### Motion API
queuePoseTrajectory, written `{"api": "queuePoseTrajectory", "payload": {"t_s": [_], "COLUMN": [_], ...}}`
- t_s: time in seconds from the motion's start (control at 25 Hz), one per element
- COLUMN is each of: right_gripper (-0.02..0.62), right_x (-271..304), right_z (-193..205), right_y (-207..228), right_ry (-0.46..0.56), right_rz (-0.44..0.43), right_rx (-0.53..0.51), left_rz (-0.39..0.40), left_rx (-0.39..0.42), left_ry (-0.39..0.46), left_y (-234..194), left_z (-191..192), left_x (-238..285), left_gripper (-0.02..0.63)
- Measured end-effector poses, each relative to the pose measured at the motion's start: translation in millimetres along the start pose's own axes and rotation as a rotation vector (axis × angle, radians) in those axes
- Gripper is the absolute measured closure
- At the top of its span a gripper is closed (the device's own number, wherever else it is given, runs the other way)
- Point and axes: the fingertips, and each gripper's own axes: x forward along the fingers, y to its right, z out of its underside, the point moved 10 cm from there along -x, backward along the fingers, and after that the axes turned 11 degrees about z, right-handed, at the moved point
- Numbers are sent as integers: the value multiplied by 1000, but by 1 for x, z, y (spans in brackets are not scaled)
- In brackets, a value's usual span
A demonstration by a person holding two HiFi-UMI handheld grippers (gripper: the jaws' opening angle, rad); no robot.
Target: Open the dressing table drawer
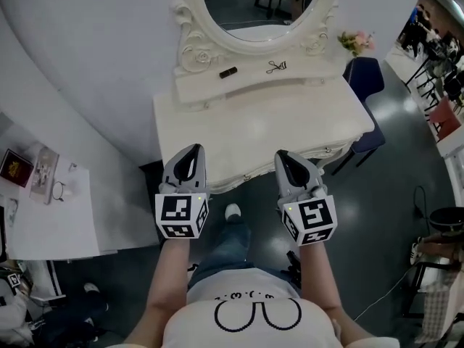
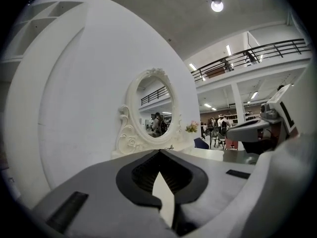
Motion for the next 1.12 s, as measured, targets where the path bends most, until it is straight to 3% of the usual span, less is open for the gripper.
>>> {"api": "queuePoseTrajectory", "payload": {"t_s": [0.32, 0.52, 0.64, 0.92, 1.12], "right_gripper": [595, 595, 595, 595, 595], "right_x": [122, 195, 230, 276, 289], "right_z": [3, 6, 9, 22, 41], "right_y": [30, 34, 34, 29, 30], "right_ry": [-59, -99, -128, -192, -247], "right_rz": [-47, -94, -114, -146, -166], "right_rx": [5, -4, -17, -44, -46], "left_rz": [-49, -142, -141, -126, -166], "left_rx": [-41, -91, -129, -186, -234], "left_ry": [-55, -60, -85, -145, -203], "left_y": [-61, -103, -122, -138, -143], "left_z": [10, 19, 29, 61, 88], "left_x": [88, 131, 155, 186, 205], "left_gripper": [607, 605, 374, 362, 365]}}
